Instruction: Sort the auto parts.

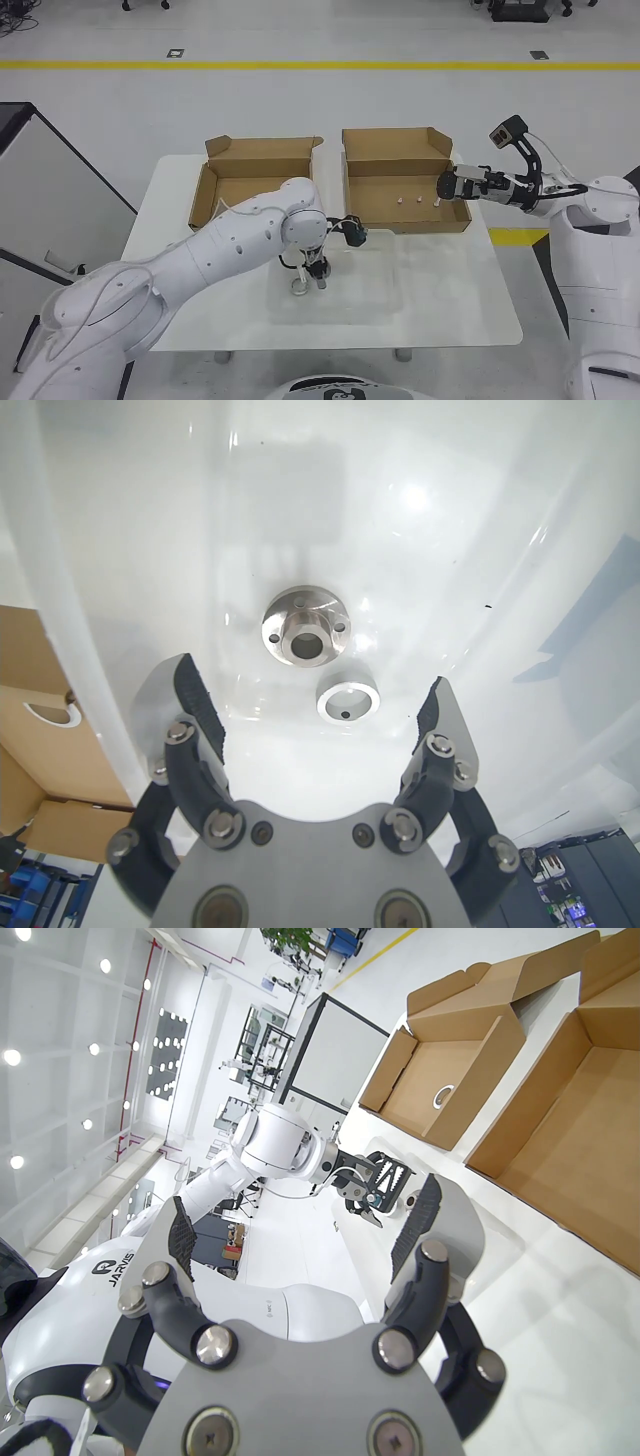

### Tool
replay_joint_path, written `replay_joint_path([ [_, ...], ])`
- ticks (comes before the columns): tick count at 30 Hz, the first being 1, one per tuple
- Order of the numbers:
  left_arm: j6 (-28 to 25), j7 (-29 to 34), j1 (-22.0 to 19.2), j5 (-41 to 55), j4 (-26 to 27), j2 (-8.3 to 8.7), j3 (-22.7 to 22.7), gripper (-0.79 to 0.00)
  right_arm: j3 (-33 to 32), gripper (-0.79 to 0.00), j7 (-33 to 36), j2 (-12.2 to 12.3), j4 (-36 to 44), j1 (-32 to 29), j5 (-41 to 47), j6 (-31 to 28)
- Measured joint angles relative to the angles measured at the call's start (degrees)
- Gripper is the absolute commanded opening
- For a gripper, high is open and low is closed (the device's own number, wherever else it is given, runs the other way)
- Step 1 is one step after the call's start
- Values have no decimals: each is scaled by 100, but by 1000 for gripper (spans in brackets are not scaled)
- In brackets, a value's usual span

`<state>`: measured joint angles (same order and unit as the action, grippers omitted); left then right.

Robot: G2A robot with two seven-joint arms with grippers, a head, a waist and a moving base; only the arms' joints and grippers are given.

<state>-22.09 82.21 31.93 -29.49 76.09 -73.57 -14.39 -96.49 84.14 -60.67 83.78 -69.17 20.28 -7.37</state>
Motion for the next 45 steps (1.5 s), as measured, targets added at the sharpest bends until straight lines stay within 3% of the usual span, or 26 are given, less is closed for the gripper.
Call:
replay_joint_path([
  [7, -182, -183, -92, 72, -324, -139, 217, 0, 0, 0, 0, 0, 0, 0, 0, 0],
  [15, -294, -294, -178, 180, -666, -282, 386, -68, 0, 0, 0, 0, 0, 0, 0, 0],
  [20, -296, -298, -238, 275, -772, -343, 464, -157, 0, 0, 0, 0, 0, 0, 0, 0],
  [21, -297, -299, -243, 287, -790, -351, 466, -212, 0, 0, 0, 0, 0, 0, 0, 0],
  [23, -293, -295, -247, 303, -828, -370, 466, -228, 0, 0, 0, 0, 0, 0, 0, 0],
  [29, -257, -258, -251, 345, -902, -420, 465, -209, 0, 0, 0, 0, 0, 0, 0, 0],
  [36, -245, -247, -265, 345, -941, -460, 465, -289, 0, 0, 0, 0, 0, 0, 0, 0],
  [45, -148, -151, -314, 210, -704, -447, 426, -259, 0, 0, 0, 0, 0, 0, 0, 0],
])
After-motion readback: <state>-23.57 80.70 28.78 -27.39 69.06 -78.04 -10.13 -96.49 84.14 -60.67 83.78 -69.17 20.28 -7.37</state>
